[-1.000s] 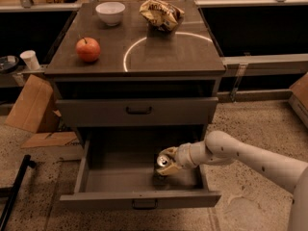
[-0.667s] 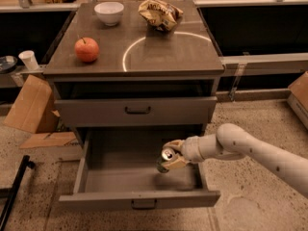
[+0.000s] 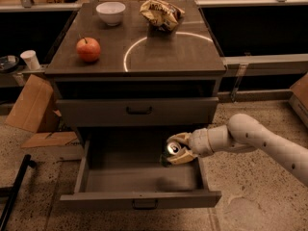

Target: Pick green can from middle drawer and place on counter

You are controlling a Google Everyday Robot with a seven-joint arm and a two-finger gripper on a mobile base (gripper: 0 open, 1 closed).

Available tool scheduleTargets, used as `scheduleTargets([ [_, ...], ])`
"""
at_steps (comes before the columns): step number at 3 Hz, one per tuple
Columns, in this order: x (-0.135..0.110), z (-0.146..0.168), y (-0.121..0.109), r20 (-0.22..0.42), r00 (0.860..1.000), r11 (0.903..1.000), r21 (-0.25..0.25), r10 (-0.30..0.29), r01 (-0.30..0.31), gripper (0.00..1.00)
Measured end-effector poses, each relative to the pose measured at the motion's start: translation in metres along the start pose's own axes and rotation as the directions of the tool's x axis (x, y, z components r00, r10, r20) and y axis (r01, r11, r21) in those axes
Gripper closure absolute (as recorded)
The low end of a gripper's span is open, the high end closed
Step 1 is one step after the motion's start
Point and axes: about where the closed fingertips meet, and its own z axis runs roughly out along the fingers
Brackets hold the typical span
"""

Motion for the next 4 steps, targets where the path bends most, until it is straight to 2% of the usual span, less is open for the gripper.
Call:
scheduleTargets([
  [1,-0.05,-0.036,-0.004,0.019,0.995,0.9943,0.046,-0.098,0.097,1.0],
  [2,-0.097,-0.07,-0.005,0.006,0.983,0.9801,0.083,-0.181,0.18,1.0],
  [3,-0.142,-0.102,-0.011,-0.008,0.981,0.9746,0.112,-0.194,0.194,1.0],
  [4,-0.174,-0.125,-0.023,-0.021,0.981,0.973,0.122,-0.195,0.196,1.0],
])
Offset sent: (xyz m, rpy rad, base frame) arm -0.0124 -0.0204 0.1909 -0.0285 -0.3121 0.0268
